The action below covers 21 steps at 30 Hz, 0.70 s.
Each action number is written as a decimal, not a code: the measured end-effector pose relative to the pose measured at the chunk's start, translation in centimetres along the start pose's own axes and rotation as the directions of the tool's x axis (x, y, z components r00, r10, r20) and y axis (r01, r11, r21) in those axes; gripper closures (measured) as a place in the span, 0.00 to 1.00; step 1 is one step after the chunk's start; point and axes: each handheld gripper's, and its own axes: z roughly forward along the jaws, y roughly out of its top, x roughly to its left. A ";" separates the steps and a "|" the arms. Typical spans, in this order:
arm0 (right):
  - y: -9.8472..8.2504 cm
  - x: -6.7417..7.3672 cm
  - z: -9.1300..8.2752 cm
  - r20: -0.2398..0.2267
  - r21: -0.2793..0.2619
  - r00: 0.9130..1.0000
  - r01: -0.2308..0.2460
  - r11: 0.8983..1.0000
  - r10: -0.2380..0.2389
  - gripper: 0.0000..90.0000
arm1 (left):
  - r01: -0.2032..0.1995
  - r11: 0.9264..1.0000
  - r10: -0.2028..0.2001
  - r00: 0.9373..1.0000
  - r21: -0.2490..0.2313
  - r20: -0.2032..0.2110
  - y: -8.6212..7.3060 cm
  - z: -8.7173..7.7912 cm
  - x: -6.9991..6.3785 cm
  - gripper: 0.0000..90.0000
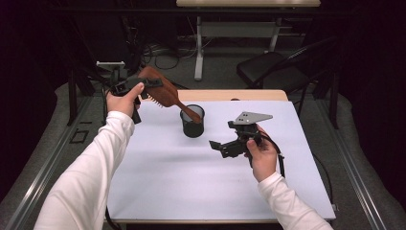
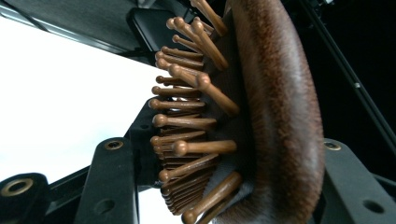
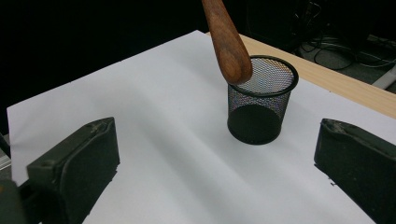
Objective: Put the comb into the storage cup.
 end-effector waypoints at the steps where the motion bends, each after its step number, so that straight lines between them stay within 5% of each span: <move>1: 0.0 0.0 0.0 0.001 0.000 1.000 -0.001 1.000 0.001 0.00 | -0.002 1.000 0.002 1.000 -0.003 -0.005 0.0 0.0 0.1 0.53; 21: -0.4 -0.6 0.1 0.035 0.001 0.999 -0.016 1.000 0.016 0.00 | -0.009 0.997 0.004 0.998 -0.072 -0.069 0.5 0.6 1.0 0.53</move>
